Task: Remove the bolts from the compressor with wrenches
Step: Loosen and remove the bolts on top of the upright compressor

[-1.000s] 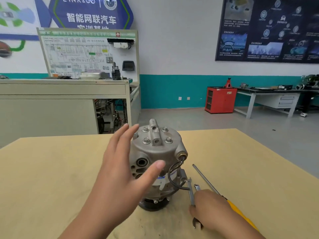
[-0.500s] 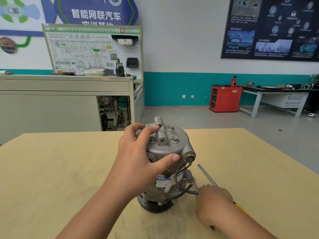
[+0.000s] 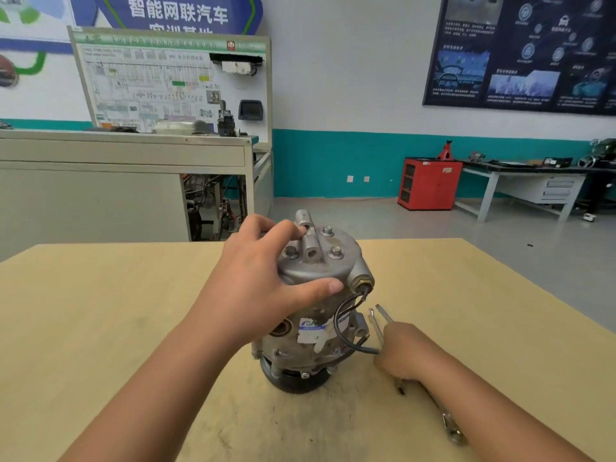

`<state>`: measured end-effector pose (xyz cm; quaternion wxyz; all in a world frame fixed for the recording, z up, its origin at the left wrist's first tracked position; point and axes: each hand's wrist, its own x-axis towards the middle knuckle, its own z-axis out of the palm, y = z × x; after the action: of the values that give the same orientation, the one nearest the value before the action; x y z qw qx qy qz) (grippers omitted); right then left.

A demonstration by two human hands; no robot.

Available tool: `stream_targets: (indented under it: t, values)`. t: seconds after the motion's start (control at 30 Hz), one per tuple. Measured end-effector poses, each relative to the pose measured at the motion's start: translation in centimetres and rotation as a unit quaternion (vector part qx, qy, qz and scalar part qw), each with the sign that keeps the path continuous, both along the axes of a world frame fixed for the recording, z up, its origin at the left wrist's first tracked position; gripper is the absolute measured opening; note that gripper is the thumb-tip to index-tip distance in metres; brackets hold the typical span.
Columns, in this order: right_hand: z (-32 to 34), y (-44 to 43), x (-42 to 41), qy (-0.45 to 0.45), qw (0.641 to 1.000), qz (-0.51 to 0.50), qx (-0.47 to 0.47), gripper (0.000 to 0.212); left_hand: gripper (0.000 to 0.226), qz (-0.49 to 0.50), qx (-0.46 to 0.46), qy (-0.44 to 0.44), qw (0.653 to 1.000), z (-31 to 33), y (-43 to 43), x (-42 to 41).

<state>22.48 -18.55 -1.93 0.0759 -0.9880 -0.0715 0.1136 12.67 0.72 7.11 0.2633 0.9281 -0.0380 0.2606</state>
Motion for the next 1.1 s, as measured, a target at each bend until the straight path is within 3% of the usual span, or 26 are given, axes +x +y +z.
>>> stream_targets:
  t: [0.07,0.13,0.23,0.37,0.47,0.67,0.73,0.87,0.93,1.0,1.1]
  values:
    - [1.1,-1.0,0.2,0.035,0.985,-0.035,0.167,0.012,0.083,0.002,0.023,0.013,1.0,0.3,0.2,0.0]
    - [3.5,-2.0,-0.1,0.058,0.935,-0.042,0.348,0.014,0.08,0.003,0.042,0.021,0.999,0.5,0.3,-0.1]
    - [8.0,-2.7,-1.1,-0.013,0.854,0.006,0.521,0.012,0.076,-0.007,0.039,0.014,0.999,0.7,0.5,0.0]
    - [12.4,-1.5,-2.8,-0.146,0.722,0.134,0.663,0.004,0.063,-0.029,0.021,0.013,0.999,0.9,0.7,0.2]
    - [13.3,0.2,-3.8,-0.187,0.655,0.205,0.702,0.016,0.061,-0.043,0.022,0.024,0.999,1.0,0.7,0.4]
    - [11.6,2.6,-2.3,-0.204,0.691,0.218,0.658,0.01,0.066,-0.044,0.024,0.023,0.998,1.2,0.9,0.5]
    - [11.7,2.8,-1.9,-0.203,0.685,0.23,0.66,0.007,0.066,-0.042,0.019,0.022,0.999,1.0,0.9,0.6]
    - [12.0,2.6,-1.5,-0.205,0.665,0.226,0.681,0.057,0.069,-0.041,0.0,0.022,0.999,0.9,0.8,0.5]
    - [12.0,2.5,-1.5,-0.161,0.636,0.206,0.726,0.044,0.068,-0.037,0.004,0.02,0.999,0.8,0.8,0.5]
    - [12.0,2.4,-1.2,-0.057,0.588,0.194,0.783,0.022,0.066,-0.034,0.007,0.017,0.999,0.8,0.7,0.5]
    - [12.1,1.9,-0.6,0.074,0.512,0.182,0.836,0.022,0.062,-0.033,0.009,0.01,0.999,0.8,0.7,0.5]
